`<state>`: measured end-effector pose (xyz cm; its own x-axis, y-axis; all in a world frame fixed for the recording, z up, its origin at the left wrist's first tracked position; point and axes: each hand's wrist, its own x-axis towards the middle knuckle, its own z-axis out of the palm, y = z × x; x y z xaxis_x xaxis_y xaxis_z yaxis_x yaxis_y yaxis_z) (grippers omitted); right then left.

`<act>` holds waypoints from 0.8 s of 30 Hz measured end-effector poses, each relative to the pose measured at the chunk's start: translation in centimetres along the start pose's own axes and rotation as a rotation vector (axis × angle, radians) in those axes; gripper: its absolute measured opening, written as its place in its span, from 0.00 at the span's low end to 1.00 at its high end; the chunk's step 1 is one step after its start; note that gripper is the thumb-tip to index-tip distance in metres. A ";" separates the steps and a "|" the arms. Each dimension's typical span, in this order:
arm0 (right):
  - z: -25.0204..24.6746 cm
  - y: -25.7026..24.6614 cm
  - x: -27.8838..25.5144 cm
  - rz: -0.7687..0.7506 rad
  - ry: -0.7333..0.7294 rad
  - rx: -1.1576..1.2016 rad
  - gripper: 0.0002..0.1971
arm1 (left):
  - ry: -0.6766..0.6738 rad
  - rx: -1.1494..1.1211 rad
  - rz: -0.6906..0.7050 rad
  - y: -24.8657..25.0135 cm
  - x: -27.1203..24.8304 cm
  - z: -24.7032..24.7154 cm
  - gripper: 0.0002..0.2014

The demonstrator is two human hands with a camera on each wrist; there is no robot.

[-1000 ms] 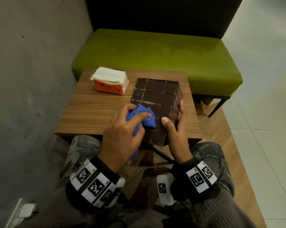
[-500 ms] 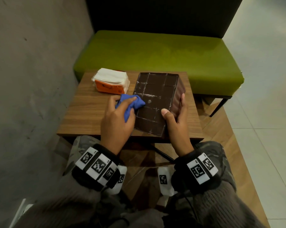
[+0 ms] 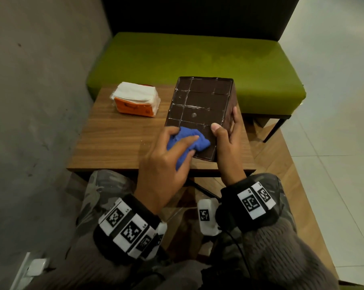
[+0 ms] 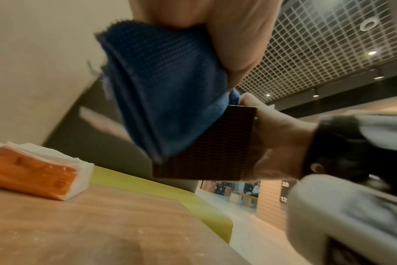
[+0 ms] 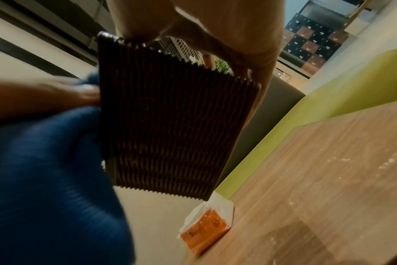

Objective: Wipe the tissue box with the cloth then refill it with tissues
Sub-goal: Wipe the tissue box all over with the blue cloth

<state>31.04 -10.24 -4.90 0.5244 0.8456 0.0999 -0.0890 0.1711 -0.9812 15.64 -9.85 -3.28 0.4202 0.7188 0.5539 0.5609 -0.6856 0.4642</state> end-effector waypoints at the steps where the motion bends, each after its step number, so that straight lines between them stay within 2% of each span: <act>1: -0.2 -0.1 0.0 -0.007 0.001 -0.009 0.49 | -0.023 0.000 0.027 0.0 -0.4 -0.2 0.15; 3: -0.6 -0.2 -0.2 -0.012 -0.009 -0.018 0.49 | -0.017 0.021 -0.003 -1.0 -0.2 -0.6 0.14; 6: -0.8 -0.2 -0.6 -0.035 0.009 -0.038 0.50 | 0.059 0.056 -0.126 -2.0 0.3 -0.7 0.13; 10: -0.1 0.1 -0.9 -0.054 0.040 -0.037 0.48 | 0.048 -0.032 -0.059 0.7 -0.9 0.6 0.16; 13: -0.2 0.2 -1.2 -0.055 0.040 -0.014 0.46 | 0.038 -0.044 -0.010 0.4 -1.4 0.5 0.16; 18: -0.6 -0.1 -1.7 -0.069 -0.030 -0.061 0.48 | 0.166 -0.044 -0.221 -2.7 0.6 -0.6 0.17; 22: -0.2 -0.2 -1.8 -0.099 -0.040 -0.097 0.47 | 0.176 -0.109 -0.172 -2.9 2.5 -0.5 0.18; 24: -0.3 -0.5 -1.8 -0.102 -0.042 -0.088 0.46 | 0.178 -0.161 -0.192 -3.1 2.8 -0.1 0.20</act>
<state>30.41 -11.99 -4.61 0.4906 0.8471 0.2045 0.0380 0.2136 -0.9762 15.01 -5.72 -3.05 0.1775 0.8154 0.5511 0.4914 -0.5586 0.6682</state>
